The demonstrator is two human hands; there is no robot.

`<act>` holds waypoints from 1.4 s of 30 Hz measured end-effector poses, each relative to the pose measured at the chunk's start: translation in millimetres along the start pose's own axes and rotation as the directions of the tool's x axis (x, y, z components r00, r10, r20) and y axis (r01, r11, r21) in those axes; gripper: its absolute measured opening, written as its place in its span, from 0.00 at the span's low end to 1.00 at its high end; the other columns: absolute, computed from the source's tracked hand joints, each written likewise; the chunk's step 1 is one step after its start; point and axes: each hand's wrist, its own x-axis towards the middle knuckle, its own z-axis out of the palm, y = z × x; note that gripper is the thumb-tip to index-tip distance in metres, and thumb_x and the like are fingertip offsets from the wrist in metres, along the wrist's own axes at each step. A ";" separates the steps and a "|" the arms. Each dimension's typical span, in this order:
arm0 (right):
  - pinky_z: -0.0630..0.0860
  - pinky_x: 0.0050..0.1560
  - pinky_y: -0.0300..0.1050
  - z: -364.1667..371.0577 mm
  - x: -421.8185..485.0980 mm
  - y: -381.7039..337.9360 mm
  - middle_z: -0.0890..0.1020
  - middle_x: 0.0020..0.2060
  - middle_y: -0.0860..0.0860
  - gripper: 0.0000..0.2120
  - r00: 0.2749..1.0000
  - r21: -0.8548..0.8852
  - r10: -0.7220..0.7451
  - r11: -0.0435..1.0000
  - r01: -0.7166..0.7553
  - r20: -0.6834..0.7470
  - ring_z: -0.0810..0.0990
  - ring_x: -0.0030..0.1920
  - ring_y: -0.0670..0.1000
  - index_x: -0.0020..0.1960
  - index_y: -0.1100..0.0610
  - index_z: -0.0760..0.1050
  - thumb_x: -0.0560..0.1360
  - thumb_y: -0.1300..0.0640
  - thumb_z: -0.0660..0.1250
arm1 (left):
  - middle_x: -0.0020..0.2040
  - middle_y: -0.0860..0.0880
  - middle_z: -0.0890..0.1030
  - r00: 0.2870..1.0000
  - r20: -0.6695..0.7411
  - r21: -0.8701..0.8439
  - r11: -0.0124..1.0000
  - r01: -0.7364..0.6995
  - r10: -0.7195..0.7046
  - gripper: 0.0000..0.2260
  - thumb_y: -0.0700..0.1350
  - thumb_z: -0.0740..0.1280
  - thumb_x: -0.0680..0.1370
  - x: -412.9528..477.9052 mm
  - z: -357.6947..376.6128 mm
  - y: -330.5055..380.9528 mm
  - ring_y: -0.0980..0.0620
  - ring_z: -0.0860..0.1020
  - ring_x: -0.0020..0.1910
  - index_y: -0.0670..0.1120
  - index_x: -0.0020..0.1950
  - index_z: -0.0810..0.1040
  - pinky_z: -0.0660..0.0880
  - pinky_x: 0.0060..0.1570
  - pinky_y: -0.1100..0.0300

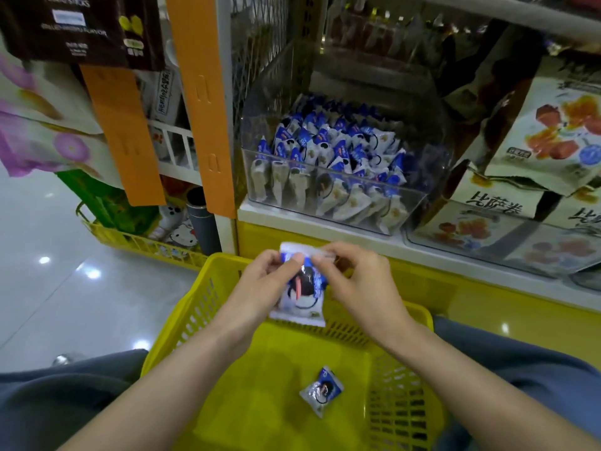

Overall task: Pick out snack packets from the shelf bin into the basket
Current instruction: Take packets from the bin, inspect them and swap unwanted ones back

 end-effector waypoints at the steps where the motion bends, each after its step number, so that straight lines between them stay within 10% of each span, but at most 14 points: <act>1: 0.76 0.35 0.40 -2.0 3.0 1.2 0.79 0.32 0.43 0.06 0.994 0.124 0.111 0.986 -0.109 -0.015 0.78 0.34 0.43 0.40 0.51 0.76 0.75 0.56 0.66 | 0.45 0.45 0.82 1.000 0.021 0.005 1.000 0.017 -0.018 0.10 0.47 0.67 0.74 -0.7 -0.7 -0.1 0.51 0.80 0.43 0.42 0.50 0.75 0.75 0.45 0.56; 8: 0.80 0.35 0.37 -6.7 5.8 3.1 0.82 0.43 0.58 0.04 0.832 0.614 0.484 0.578 -0.537 0.272 0.83 0.34 0.46 0.52 0.63 0.70 0.77 0.64 0.61 | 0.43 0.47 0.83 0.983 -0.126 -0.082 0.986 -0.147 0.136 0.04 0.39 0.67 0.75 2.7 -9.3 0.5 0.56 0.81 0.39 0.42 0.49 0.78 0.79 0.39 0.66; 12: 0.79 0.43 0.43 -0.2 -5.7 4.3 0.81 0.42 0.54 0.13 0.767 0.317 0.399 0.740 -0.593 0.503 0.81 0.38 0.48 0.57 0.60 0.66 0.75 0.64 0.65 | 0.37 0.49 0.82 0.951 -0.209 -0.011 0.972 -0.234 0.227 0.07 0.40 0.64 0.77 6.8 -15.5 -0.2 0.56 0.79 0.37 0.45 0.40 0.78 0.78 0.39 0.64; 16: 0.69 0.60 0.39 5.6 -12.1 10.6 0.69 0.58 0.41 0.35 0.892 -0.027 0.305 0.949 -0.314 0.334 0.69 0.59 0.42 0.71 0.51 0.57 0.70 0.50 0.71 | 0.29 0.57 0.76 0.886 -0.163 0.324 0.872 -0.366 0.433 0.10 0.40 0.64 0.78 6.6 -16.9 -1.5 0.64 0.72 0.29 0.47 0.36 0.74 0.68 0.31 0.71; 22: 0.74 0.44 0.34 10.6 -11.7 4.8 0.80 0.42 0.42 0.05 0.987 0.162 0.092 0.980 -0.114 0.135 0.78 0.44 0.38 0.50 0.48 0.74 0.74 0.52 0.67 | 0.29 0.59 0.75 0.857 0.047 0.494 0.734 -0.467 0.514 0.09 0.41 0.64 0.78 -1.9 -9.7 -4.7 0.64 0.72 0.28 0.49 0.37 0.73 0.64 0.27 0.72; 31: 0.75 0.38 0.44 0.0 -11.7 -0.9 0.78 0.38 0.44 0.07 0.984 -0.214 -0.150 0.962 0.167 0.094 0.75 0.38 0.43 0.45 0.52 0.78 0.75 0.49 0.64 | 0.29 0.52 0.71 0.938 0.051 0.343 0.876 -0.339 0.343 0.11 0.44 0.63 0.78 1.5 -5.0 -7.3 0.56 0.69 0.30 0.49 0.35 0.71 0.65 0.31 0.58; 37: 0.72 0.37 0.35 -8.5 -4.5 2.1 0.79 0.38 0.44 0.04 0.992 -0.118 0.015 0.993 -0.030 -0.122 0.76 0.38 0.41 0.44 0.51 0.76 0.76 0.53 0.65 | 0.43 0.52 0.74 0.917 -0.157 0.504 0.828 -0.245 0.367 0.04 0.44 0.62 0.79 4.5 -9.9 -10.5 0.56 0.74 0.40 0.50 0.44 0.70 0.68 0.34 0.71; 42: 0.77 0.43 0.44 -4.1 -14.1 -0.9 0.79 0.43 0.47 0.02 0.993 -0.071 -0.104 0.992 0.101 -0.047 0.78 0.44 0.44 0.45 0.55 0.77 0.75 0.57 0.67 | 0.42 0.48 0.79 0.994 -0.032 0.074 0.992 0.102 -0.100 0.19 0.54 0.48 0.81 5.5 0.8 -1.9 0.50 0.77 0.38 0.46 0.47 0.75 0.72 0.35 0.61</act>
